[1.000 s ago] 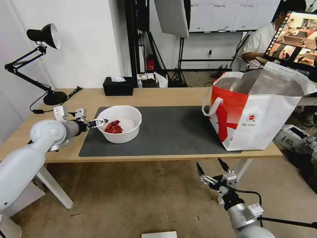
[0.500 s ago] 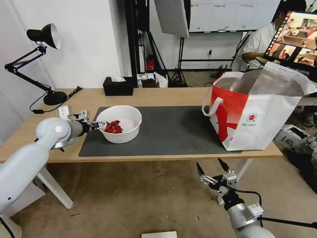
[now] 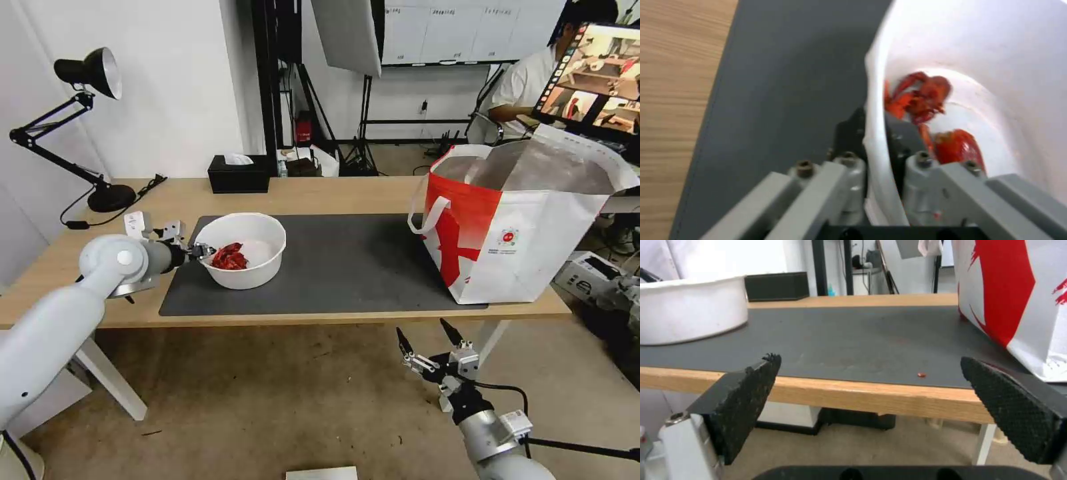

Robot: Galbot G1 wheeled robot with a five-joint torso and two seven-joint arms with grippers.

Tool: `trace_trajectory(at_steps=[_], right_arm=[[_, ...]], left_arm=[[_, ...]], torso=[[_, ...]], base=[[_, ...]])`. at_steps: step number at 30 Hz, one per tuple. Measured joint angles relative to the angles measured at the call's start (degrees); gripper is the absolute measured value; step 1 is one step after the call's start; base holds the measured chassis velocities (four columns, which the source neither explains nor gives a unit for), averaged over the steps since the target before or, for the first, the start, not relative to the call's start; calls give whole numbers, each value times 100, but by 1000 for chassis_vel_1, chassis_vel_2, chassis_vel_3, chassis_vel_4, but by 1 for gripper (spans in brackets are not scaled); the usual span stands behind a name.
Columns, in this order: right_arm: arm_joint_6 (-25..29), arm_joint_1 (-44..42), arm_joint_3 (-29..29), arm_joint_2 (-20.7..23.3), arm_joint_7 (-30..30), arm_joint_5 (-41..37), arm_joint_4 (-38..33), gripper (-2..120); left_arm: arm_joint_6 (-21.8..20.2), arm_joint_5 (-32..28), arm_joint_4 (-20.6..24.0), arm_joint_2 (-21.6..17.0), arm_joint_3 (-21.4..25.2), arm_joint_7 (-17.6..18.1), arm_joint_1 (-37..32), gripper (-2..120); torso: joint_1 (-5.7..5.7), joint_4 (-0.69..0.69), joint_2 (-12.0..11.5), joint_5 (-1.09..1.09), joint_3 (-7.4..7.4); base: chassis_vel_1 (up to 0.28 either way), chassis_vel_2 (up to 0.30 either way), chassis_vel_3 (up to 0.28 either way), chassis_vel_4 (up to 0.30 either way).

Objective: Pick up the trash from the table and place it into the takeout bag.

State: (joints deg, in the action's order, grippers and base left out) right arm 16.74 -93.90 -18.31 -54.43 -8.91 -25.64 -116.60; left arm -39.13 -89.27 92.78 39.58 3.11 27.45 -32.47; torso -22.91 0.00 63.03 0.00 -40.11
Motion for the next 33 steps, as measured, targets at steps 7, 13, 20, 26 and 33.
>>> trace_trajectory(at_steps=[7, 13, 20, 26, 33], right_arm=[[0, 0, 0, 0, 0, 0, 0, 100], [0, 0, 0, 0, 0, 0, 0, 100], [0, 0, 0, 0, 0, 0, 0, 100], [0, 0, 0, 0, 0, 0, 0, 100], [0, 0, 0, 0, 0, 0, 0, 100]], left_arm=[[101, 98, 175, -10, 183, 2, -169, 0], [114, 99, 263, -78, 248, -62, -224, 0], [271, 111, 526, -129, 368, -95, -238, 0], [492, 262, 747, -182, 438, -56, -166, 0], [1126, 669, 955, -198, 483, -43, -100, 0]], torso=[[0, 0, 0, -1, 0], [0, 0, 0, -1, 0], [0, 0, -1, -1, 0], [0, 0, 0, 0, 0], [0, 0, 0, 0, 0]], base=[[0, 0, 0, 0], [0, 0, 0, 0], [0, 0, 0, 0], [0, 0, 0, 0], [0, 0, 0, 0]])
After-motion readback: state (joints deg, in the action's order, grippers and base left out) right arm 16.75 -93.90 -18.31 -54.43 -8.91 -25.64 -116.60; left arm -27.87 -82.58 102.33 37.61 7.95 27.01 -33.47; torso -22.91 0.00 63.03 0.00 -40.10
